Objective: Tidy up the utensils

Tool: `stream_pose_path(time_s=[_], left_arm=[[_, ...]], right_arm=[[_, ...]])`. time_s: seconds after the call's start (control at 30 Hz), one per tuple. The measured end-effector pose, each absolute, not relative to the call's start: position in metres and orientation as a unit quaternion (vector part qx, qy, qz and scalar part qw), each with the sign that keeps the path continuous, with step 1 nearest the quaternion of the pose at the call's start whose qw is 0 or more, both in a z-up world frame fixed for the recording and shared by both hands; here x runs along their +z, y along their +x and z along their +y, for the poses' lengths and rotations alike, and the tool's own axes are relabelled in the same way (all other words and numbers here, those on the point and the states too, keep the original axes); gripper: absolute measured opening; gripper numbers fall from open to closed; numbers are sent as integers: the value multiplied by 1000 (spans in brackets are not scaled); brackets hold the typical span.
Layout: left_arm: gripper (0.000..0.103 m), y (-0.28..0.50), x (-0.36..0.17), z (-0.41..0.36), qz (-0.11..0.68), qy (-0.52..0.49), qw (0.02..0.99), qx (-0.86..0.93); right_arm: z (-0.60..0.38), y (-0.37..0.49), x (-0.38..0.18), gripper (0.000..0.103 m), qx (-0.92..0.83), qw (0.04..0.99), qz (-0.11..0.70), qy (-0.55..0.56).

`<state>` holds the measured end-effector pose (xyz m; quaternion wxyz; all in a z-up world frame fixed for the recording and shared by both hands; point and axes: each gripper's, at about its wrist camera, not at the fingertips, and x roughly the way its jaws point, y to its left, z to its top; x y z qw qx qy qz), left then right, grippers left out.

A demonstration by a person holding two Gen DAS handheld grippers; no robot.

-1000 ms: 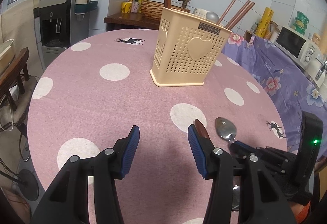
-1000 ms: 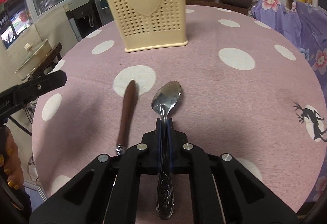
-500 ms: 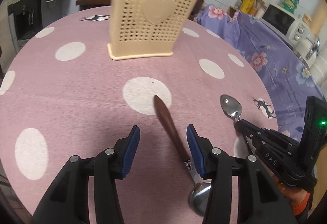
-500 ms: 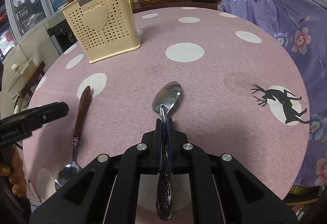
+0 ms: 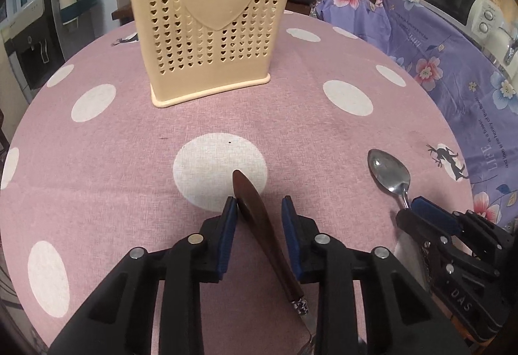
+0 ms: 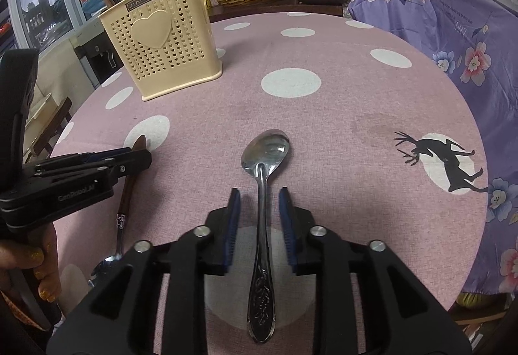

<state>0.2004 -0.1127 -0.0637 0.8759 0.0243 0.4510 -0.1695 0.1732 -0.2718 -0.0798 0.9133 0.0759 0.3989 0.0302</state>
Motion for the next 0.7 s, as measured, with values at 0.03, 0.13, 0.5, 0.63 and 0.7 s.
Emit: stream_pose_path(time_s=[0.03,0.13,0.5,0.63,0.7], left_arm=[[25,201,-64,-115,451,29,876,-168],[21,205,-64,-119,450,38,876,-168],[18,215,-63,-125,454,41,873,-173],[18,215,-63,-124,455,37,872,-175],[18,215,-63,-124,455,36,872,-176]], right_arm=[[-272,173,-80,31,29,913,399,74],[-275,176,-78,34,25,912,403,69],[-264,204,-76,43,17,904,425,28],[-261,214,-77,43,6,902,432,15],[-259,218,-77,43,1,900,435,10]])
